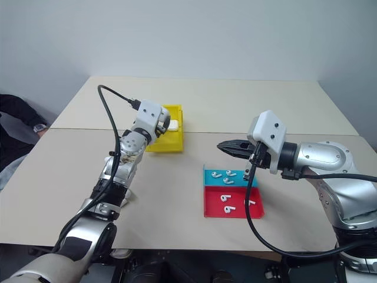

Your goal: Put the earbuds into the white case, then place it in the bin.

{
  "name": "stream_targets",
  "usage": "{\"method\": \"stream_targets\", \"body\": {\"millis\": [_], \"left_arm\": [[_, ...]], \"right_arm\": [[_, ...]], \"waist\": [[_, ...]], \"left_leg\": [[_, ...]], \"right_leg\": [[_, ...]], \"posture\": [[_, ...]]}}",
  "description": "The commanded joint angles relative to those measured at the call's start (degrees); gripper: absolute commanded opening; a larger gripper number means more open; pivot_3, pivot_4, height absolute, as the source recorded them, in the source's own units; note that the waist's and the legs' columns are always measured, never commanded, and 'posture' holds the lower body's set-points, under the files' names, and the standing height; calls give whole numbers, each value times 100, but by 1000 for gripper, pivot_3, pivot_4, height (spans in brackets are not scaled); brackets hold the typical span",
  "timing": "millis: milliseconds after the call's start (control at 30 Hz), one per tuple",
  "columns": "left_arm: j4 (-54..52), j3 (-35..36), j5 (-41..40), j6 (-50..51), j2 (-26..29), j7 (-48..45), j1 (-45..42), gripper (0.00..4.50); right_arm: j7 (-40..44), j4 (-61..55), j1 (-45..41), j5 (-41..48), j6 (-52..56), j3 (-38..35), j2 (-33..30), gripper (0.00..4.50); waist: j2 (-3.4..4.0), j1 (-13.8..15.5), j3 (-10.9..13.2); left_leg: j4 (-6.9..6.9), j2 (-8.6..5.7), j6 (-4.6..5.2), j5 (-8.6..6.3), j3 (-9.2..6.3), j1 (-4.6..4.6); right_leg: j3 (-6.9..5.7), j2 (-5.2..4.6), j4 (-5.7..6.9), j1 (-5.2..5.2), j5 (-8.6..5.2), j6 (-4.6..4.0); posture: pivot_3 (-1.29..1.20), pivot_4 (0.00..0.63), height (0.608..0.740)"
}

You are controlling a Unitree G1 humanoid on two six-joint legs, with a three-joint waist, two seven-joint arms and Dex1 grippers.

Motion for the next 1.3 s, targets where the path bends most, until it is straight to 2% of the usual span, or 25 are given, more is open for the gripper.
{"method": "stream_targets", "body": {"millis": [33, 167, 200, 267, 367, 433, 500, 667, 767, 900, 1067, 1167, 1300], "left_arm": [[32, -7, 62, -311, -36, 128, -324, 4486], [-331, 41, -95, 30, -89, -30, -338, 4486], [-614, 139, -306, 382, -124, -182, -318, 4486], [-1405, 346, -910, 932, -131, -695, -128, 4486], [-2476, 549, -1861, 1325, 143, -1780, 289, 4486], [-2938, 892, -2874, 1945, 478, -2694, 525, 4486], [-3306, 1012, -3442, 2378, 962, -3391, 802, 4486], [-4103, 1099, -3853, 2244, 2351, -4722, 1761, 4486], [-4536, 1429, -4348, 2180, 3045, -5614, 2479, 4486], [-4849, 1604, -4267, 2153, 4022, -6249, 3516, 4486], [-4886, 1742, -4215, 1898, 4350, -6453, 4108, 4486], [-4911, 1791, -4280, 1794, 4337, -6464, 4191, 4486], [-4986, 1801, -4417, 1864, 4368, -6483, 4188, 4486]], "right_arm": [[-74, -116, -84, -16, -14, -72, 17, 0], [-61, -157, -5, -50, -11, -94, -54, 0], [-42, -152, 31, -63, -33, -121, -78, 0], [3, -127, 148, -144, -111, -179, -159, 0], [161, -45, 418, -271, -351, -324, -289, 0], [352, 67, 670, -412, -588, -441, -445, 0], [555, 221, 893, -510, -770, -571, -636, 0], [1281, 802, 1390, -698, -1660, -990, -1002, 0], [1811, 1124, 1713, -566, -2611, -1440, -861, 0], [2808, 1436, 2164, -397, -3202, -1857, -1152, 0], [3179, 1840, 2125, -577, -3582, -1749, -1337, 0], [3219, 1926, 2042, -648, -3721, -1629, -1347, 0], [3153, 1813, 2030, -624, -3674, -1573, -1305, 0]], "waist": [[0, 2, 0], [0, 1, 0], [0, 0, 0], [0, -2, 0], [1, -14, -1], [3, -34, -2], [3, -56, -2], [3, -103, -2], [3, -104, -2], [7, -99, -4], [7, -102, -3], [7, -110, -4], [7, -135, -4]], "left_leg": [[0, 0, -1, 1, 0, -1], [0, 0, -3, 1, 0, -1], [0, 0, -3, 2, 1, -1], [-1, 0, -13, 8, 0, -2], [-1, 1, -37, 22, 2, -4], [-8, 2, -58, 35, 2, -1], [-10, 4, -65, 40, 2, 3], [-11, 4, -52, 34, 2, 9], [-11, 4, -20, 15, 2, 9], [-14, 7, -18, 13, 2, 11], [-11, 9, -11, 14, 5, 33], [-13, 9, -11, 13, 6, 73], [-18, 9, -11, 13, 5, 76]], "right_leg": [[-1, 0, 0, 0, 0, 0], [0, 0, 0, 0, 0, 0], [0, 0, 1, 0, 0, 0], [0, 0, 1, -1, 0, 0], [1, 0, 1, -2, 0, 0], [4, 1, 1, -4, 0, 0], [3, 3, 4, -4, 0, 0], [3, 2, 5, 0, -1, 0], [2, 1, 3, 2, -1, 0], [0, 2, -1, 4, -1, -1], [-2, 2, 5, 23, 3, -5], [-2, 1, 3, 63, 2, -6], [1, 2, 2, 65, 2, -6]], "posture": [[0, 150, 740], [0, 150, 740], [0, 150, 740], [0, 150, 740], [0, 150, 740], [0, 150, 740], [0, 150, 740], [0, 150, 740], [0, 150, 740], [0, 150, 740], [0, 150, 740], [0, 150, 740], [0, 150, 740]]}}
